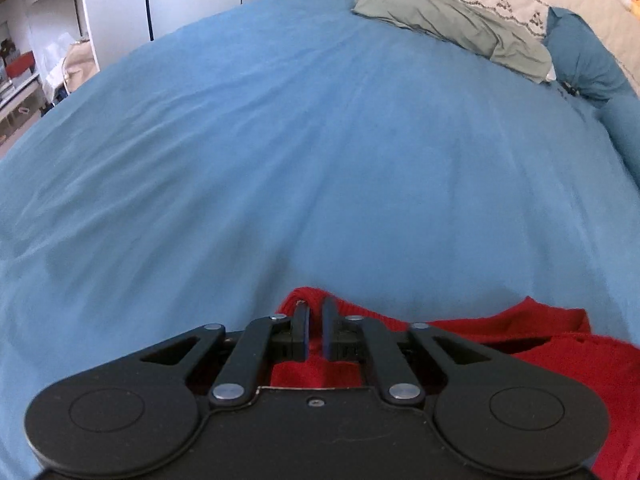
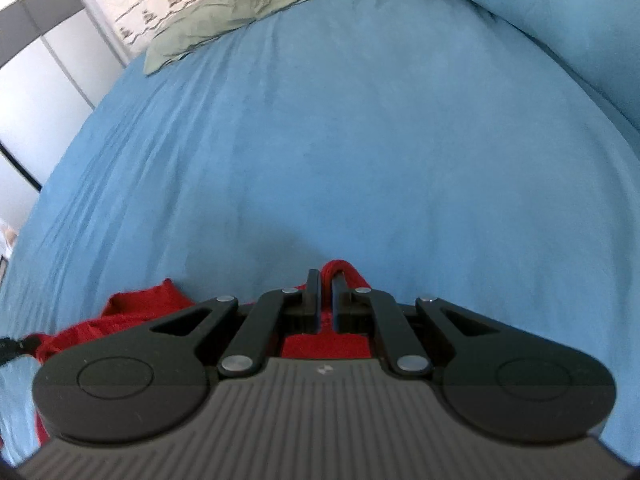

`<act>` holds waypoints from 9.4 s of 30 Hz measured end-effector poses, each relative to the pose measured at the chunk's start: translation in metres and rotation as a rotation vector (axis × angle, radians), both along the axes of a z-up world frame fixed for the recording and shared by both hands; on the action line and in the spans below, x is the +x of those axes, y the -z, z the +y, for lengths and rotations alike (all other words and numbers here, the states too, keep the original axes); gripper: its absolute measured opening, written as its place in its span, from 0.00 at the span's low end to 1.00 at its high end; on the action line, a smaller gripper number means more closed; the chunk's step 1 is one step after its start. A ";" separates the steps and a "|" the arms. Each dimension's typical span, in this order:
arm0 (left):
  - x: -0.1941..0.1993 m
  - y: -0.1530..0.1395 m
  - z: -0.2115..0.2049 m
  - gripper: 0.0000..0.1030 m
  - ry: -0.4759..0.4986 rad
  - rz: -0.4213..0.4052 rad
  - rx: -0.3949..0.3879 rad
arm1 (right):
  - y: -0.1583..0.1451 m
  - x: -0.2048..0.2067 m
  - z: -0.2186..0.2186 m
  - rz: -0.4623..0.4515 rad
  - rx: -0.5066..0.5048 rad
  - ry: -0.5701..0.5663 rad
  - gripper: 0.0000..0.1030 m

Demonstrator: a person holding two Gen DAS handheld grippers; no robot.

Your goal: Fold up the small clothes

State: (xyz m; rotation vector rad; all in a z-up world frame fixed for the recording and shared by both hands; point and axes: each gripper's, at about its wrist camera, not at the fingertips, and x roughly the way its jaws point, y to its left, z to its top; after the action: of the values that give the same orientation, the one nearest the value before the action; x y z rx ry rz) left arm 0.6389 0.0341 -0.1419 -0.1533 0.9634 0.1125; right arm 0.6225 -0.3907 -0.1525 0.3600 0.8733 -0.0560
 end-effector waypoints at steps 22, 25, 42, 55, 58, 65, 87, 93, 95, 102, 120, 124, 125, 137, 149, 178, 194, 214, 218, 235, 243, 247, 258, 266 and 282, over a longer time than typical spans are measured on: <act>-0.171 0.038 -0.040 0.95 0.249 0.097 0.040 | 0.034 -0.130 0.047 0.035 -0.099 -0.200 1.00; -0.177 0.038 -0.034 0.97 0.256 0.092 0.027 | 0.042 -0.136 0.031 0.024 -0.103 -0.167 1.00; -0.208 -0.063 -0.053 1.00 0.284 0.053 0.052 | -0.053 -0.213 0.031 0.083 -0.143 -0.220 1.00; -0.195 -0.014 -0.102 1.00 0.241 0.079 0.002 | 0.055 -0.237 -0.004 -0.026 0.332 0.308 0.81; -0.181 -0.007 -0.109 1.00 0.238 0.071 -0.005 | 0.061 -0.220 -0.010 -0.075 0.370 0.325 0.76; -0.138 0.012 -0.112 1.00 0.132 0.040 -0.017 | 0.063 -0.190 -0.018 -0.064 0.328 0.248 0.51; -0.124 -0.016 -0.013 1.00 0.223 0.094 0.173 | -0.076 -0.101 0.156 -0.208 0.413 -0.173 0.27; -0.167 -0.003 0.079 1.00 0.177 0.081 0.313 | -0.031 -0.073 0.296 -0.032 0.344 -0.503 0.27; -0.174 0.004 0.100 1.00 0.175 0.100 0.285 | 0.004 -0.071 0.330 0.064 0.194 -0.535 0.27; -0.188 -0.001 0.125 1.00 0.183 0.083 0.134 | -0.001 -0.093 0.340 -0.031 0.149 -0.567 0.81; -0.186 -0.031 0.055 0.99 0.308 0.036 -0.067 | 0.007 -0.210 0.226 0.022 -0.144 -0.335 0.95; -0.179 -0.022 0.055 0.98 0.295 0.049 -0.060 | 0.023 -0.210 0.225 0.042 -0.163 -0.290 0.93; -0.179 -0.021 0.055 0.98 0.290 0.049 -0.057 | 0.026 -0.207 0.224 0.045 -0.176 -0.286 0.92; -0.166 0.006 0.066 0.98 0.195 0.138 0.028 | 0.024 -0.204 0.220 -0.010 -0.260 -0.180 0.82; -0.186 0.027 0.093 0.98 0.136 0.206 0.020 | 0.025 -0.205 0.202 0.050 -0.156 -0.158 0.83; -0.072 0.034 0.068 0.87 0.361 0.213 -0.222 | 0.023 -0.065 0.171 0.216 0.283 -0.211 0.99; -0.073 0.032 0.072 0.30 0.367 0.177 -0.313 | 0.018 -0.052 0.201 0.197 0.239 -0.282 0.41; -0.198 -0.060 -0.013 0.23 0.412 0.076 -0.255 | -0.085 -0.189 0.145 0.041 0.153 -0.293 0.37; -0.230 -0.043 -0.043 0.23 0.404 0.122 -0.263 | -0.075 -0.227 0.114 0.099 0.145 -0.253 0.37; -0.271 -0.007 -0.054 0.72 0.352 0.081 -0.015 | -0.009 -0.288 0.067 0.096 0.089 -0.208 0.91; -0.268 0.023 -0.041 0.79 0.345 0.056 0.018 | 0.004 -0.280 0.062 0.068 -0.029 -0.165 0.95; -0.274 0.039 -0.032 0.90 0.325 -0.019 -0.019 | 0.027 -0.285 0.058 0.012 -0.059 -0.194 0.96; -0.324 -0.014 -0.033 0.92 0.322 -0.226 0.072 | -0.005 -0.329 0.055 -0.195 -0.065 -0.189 1.00; -0.439 -0.137 -0.028 0.96 0.278 -0.390 0.101 | -0.114 -0.436 0.085 -0.285 -0.213 -0.106 1.00; -0.601 -0.195 -0.033 1.00 0.225 -0.345 0.130 | -0.203 -0.619 0.142 -0.230 -0.302 -0.067 1.00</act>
State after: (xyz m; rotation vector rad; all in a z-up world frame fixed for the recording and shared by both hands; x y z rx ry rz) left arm 0.0374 0.0012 0.0535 0.0555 0.6211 -0.0579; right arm 0.0038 -0.2491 0.0505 0.0516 0.6360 -0.0814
